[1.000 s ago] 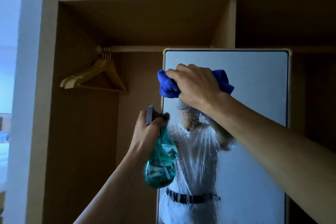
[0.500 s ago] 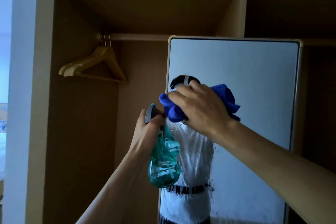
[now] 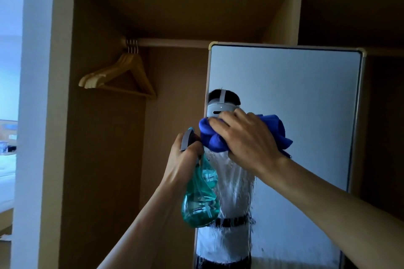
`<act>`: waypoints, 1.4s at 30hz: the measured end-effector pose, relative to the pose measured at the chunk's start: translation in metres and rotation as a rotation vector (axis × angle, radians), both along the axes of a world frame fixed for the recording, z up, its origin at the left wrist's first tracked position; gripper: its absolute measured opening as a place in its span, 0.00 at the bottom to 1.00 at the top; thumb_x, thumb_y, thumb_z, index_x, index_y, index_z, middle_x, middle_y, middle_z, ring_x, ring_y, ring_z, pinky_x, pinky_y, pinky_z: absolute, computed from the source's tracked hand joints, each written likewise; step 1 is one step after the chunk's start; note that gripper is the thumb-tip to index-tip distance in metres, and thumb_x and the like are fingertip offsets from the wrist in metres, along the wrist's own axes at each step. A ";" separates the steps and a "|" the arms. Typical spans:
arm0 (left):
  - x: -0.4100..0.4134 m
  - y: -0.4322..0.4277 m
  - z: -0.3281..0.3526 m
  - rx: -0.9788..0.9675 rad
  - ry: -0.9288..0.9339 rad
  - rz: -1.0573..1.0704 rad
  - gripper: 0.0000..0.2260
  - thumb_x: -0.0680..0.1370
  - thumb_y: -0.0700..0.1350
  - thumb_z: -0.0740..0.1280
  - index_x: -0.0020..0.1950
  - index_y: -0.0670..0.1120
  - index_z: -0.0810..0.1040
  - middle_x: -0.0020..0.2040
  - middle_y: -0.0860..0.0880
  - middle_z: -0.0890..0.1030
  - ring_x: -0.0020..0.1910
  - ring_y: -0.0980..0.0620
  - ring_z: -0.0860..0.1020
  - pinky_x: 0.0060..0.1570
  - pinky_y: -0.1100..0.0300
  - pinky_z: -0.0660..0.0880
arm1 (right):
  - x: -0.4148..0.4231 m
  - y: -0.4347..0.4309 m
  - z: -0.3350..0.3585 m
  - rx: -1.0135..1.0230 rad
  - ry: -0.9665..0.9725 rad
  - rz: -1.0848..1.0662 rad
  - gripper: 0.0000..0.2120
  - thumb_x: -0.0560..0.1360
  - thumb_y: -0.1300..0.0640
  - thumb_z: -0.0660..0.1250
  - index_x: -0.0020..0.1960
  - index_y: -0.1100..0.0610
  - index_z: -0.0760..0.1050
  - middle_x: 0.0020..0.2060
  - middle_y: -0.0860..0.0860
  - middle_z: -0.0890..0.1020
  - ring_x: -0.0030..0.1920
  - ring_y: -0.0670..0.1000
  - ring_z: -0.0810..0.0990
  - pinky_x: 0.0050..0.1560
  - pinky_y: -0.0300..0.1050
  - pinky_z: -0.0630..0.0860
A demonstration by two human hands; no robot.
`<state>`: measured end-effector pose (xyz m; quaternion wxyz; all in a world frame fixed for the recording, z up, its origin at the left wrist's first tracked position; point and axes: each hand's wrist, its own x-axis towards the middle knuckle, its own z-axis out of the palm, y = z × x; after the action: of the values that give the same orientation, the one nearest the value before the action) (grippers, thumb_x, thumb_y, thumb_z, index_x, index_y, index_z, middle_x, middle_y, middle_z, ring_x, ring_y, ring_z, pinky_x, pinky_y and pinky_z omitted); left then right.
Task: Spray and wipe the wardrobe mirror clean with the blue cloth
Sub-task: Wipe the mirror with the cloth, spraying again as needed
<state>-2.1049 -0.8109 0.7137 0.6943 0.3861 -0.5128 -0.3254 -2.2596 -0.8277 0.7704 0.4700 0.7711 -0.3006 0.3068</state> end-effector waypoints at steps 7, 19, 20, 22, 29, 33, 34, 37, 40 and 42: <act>-0.009 0.013 -0.004 0.027 -0.059 0.042 0.17 0.68 0.47 0.66 0.55 0.44 0.74 0.44 0.44 0.75 0.43 0.45 0.74 0.44 0.50 0.70 | 0.003 -0.002 0.061 -0.071 -0.090 -0.078 0.23 0.66 0.64 0.70 0.61 0.54 0.73 0.49 0.54 0.78 0.47 0.58 0.76 0.45 0.54 0.72; -0.018 0.015 -0.008 0.005 -0.090 0.120 0.18 0.67 0.50 0.65 0.54 0.43 0.73 0.43 0.45 0.75 0.41 0.47 0.73 0.42 0.51 0.70 | -0.012 -0.009 0.033 -0.097 0.013 -0.095 0.22 0.67 0.60 0.70 0.59 0.53 0.73 0.50 0.52 0.78 0.47 0.58 0.73 0.46 0.55 0.72; -0.019 0.014 -0.009 0.004 -0.089 0.122 0.18 0.68 0.50 0.65 0.54 0.42 0.73 0.43 0.45 0.75 0.41 0.48 0.72 0.42 0.51 0.70 | -0.014 -0.009 0.023 -0.086 0.022 -0.090 0.19 0.69 0.61 0.66 0.60 0.53 0.73 0.50 0.53 0.78 0.48 0.58 0.73 0.46 0.56 0.72; -0.020 0.012 -0.012 -0.007 -0.088 0.122 0.13 0.72 0.47 0.67 0.53 0.43 0.73 0.43 0.45 0.74 0.41 0.48 0.72 0.41 0.53 0.70 | -0.014 -0.009 0.003 -0.053 0.031 -0.061 0.20 0.71 0.62 0.55 0.61 0.54 0.73 0.50 0.54 0.78 0.49 0.59 0.74 0.47 0.57 0.73; -0.026 0.019 -0.015 -0.040 -0.118 0.163 0.16 0.69 0.49 0.65 0.54 0.47 0.73 0.51 0.38 0.79 0.44 0.44 0.76 0.45 0.46 0.76 | -0.020 -0.014 -0.033 -0.128 0.082 -0.025 0.22 0.75 0.65 0.53 0.66 0.56 0.71 0.51 0.58 0.79 0.45 0.60 0.75 0.48 0.57 0.74; -0.028 0.015 -0.022 -0.051 -0.221 0.206 0.08 0.79 0.41 0.67 0.55 0.45 0.71 0.49 0.42 0.77 0.44 0.46 0.75 0.40 0.53 0.73 | -0.028 -0.016 -0.008 -0.159 0.055 0.007 0.20 0.74 0.64 0.59 0.65 0.56 0.72 0.50 0.56 0.79 0.46 0.60 0.76 0.46 0.57 0.75; -0.028 0.014 -0.023 -0.050 -0.241 0.223 0.07 0.79 0.40 0.67 0.55 0.44 0.70 0.49 0.42 0.77 0.44 0.47 0.75 0.39 0.55 0.72 | -0.032 -0.017 0.005 -0.152 0.030 0.005 0.20 0.74 0.63 0.62 0.66 0.56 0.71 0.50 0.56 0.79 0.46 0.60 0.76 0.46 0.58 0.75; -0.030 0.012 -0.020 -0.066 -0.264 0.271 0.08 0.80 0.40 0.67 0.57 0.44 0.70 0.48 0.45 0.78 0.42 0.50 0.75 0.37 0.57 0.69 | -0.044 -0.015 0.046 -0.165 -0.023 -0.064 0.23 0.72 0.62 0.67 0.66 0.56 0.70 0.52 0.56 0.78 0.46 0.61 0.76 0.46 0.58 0.74; -0.037 0.013 -0.016 -0.101 -0.282 0.304 0.09 0.80 0.43 0.68 0.57 0.45 0.70 0.46 0.50 0.77 0.41 0.53 0.75 0.36 0.58 0.68 | -0.058 -0.009 0.078 -0.182 -0.064 -0.128 0.22 0.71 0.62 0.63 0.65 0.56 0.71 0.50 0.57 0.77 0.46 0.62 0.75 0.45 0.57 0.72; -0.041 0.013 -0.011 -0.134 -0.298 0.328 0.09 0.80 0.45 0.69 0.56 0.46 0.70 0.46 0.51 0.77 0.41 0.54 0.76 0.37 0.56 0.70 | -0.065 -0.008 0.088 -0.167 -0.079 -0.130 0.24 0.69 0.63 0.66 0.65 0.56 0.71 0.50 0.58 0.77 0.46 0.63 0.75 0.45 0.58 0.72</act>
<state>-2.1461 -0.7982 0.7025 0.6786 0.4612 -0.5604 -0.1128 -2.3246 -0.8357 0.8586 0.5394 0.6955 -0.3415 0.3296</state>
